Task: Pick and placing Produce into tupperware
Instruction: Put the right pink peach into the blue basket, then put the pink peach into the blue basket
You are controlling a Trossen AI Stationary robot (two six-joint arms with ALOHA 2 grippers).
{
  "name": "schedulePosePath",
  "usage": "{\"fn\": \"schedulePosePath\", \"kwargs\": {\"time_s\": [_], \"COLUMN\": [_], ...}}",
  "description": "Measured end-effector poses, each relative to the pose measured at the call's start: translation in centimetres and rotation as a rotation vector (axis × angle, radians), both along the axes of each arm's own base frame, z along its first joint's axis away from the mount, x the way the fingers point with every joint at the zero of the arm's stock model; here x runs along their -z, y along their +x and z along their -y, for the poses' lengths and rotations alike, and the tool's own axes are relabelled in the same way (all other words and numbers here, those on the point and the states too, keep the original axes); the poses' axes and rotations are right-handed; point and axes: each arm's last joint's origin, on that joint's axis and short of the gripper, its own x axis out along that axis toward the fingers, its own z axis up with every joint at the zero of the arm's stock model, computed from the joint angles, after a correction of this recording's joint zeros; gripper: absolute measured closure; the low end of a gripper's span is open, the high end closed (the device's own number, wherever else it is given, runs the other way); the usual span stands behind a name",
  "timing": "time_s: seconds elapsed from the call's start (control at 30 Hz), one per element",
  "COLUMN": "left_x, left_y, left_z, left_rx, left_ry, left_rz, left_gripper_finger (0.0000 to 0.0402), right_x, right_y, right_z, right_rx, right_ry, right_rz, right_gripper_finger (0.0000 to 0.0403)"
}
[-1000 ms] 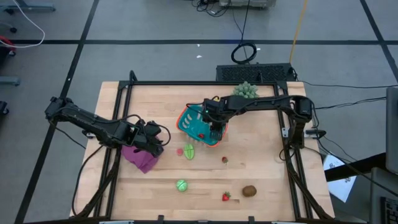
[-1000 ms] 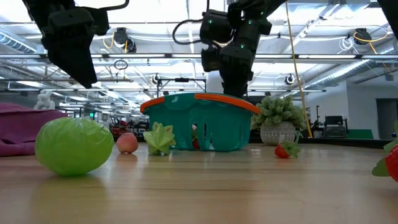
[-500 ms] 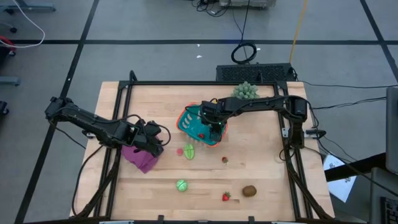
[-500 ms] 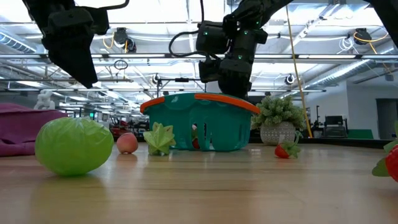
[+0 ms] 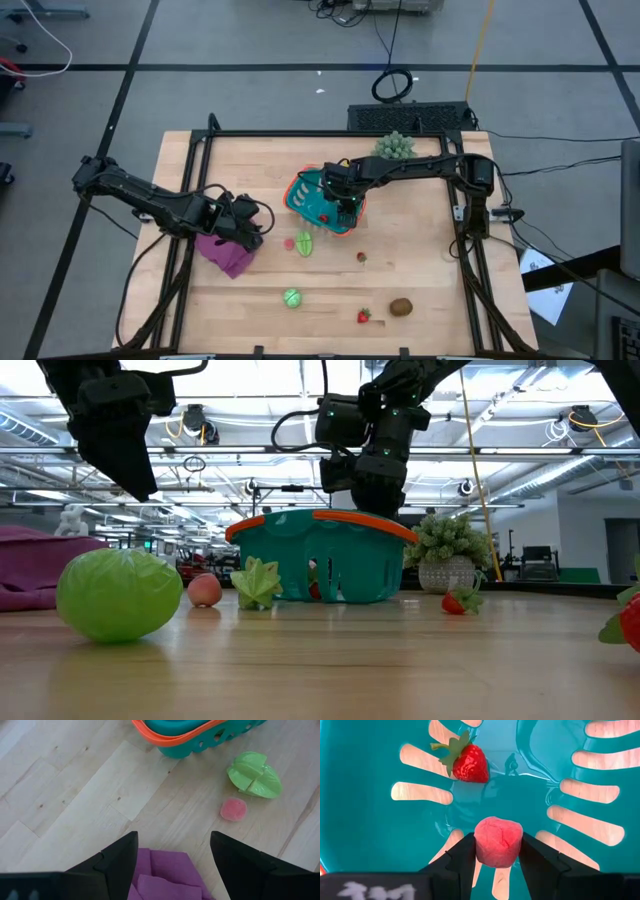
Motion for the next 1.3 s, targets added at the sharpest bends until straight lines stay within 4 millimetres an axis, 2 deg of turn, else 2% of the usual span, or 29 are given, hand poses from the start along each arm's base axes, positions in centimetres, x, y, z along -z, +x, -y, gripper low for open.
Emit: {"fn": "schedulePosePath", "kwargs": {"time_s": [0.17,0.5,0.7,0.8,0.97,1.13,1.3], "left_x": [0.0,0.0,0.0,0.0,-0.2,-0.4,0.7], "left_y": [0.0,0.0,0.0,0.0,0.4,1.3,2.6], "left_z": [0.0,0.0,0.0,0.0,0.1,0.5,1.1], "left_rx": [0.0,0.002,0.002,0.002,0.009,0.061,0.102], "left_ry": [0.0,0.001,0.001,0.0,-0.009,-0.036,-0.05], "left_rz": [0.0,-0.001,-0.001,0.001,0.048,0.107,0.091], "left_gripper_finger": [0.0149,0.0149,0.0149,0.0149,0.0149,0.0149,0.0149], "right_x": [0.0,0.0,-0.7,-2.5,-7.5,-12.5,-15.7], "right_y": [0.0,0.0,0.1,0.0,-0.5,-2.6,-4.7], "right_z": [0.1,0.3,0.3,0.3,-0.6,-3.1,-5.9], "right_rx": [-0.002,-0.007,-0.015,-0.015,-0.027,-0.054,-0.071], "right_ry": [-0.001,-0.01,-0.022,-0.036,-0.068,-0.07,-0.072], "right_rz": [0.0,0.012,0.043,0.1,0.269,0.429,0.527], "right_gripper_finger": [0.0268,0.0198,0.0188,0.0188,0.0188,0.0188,0.0188]}}
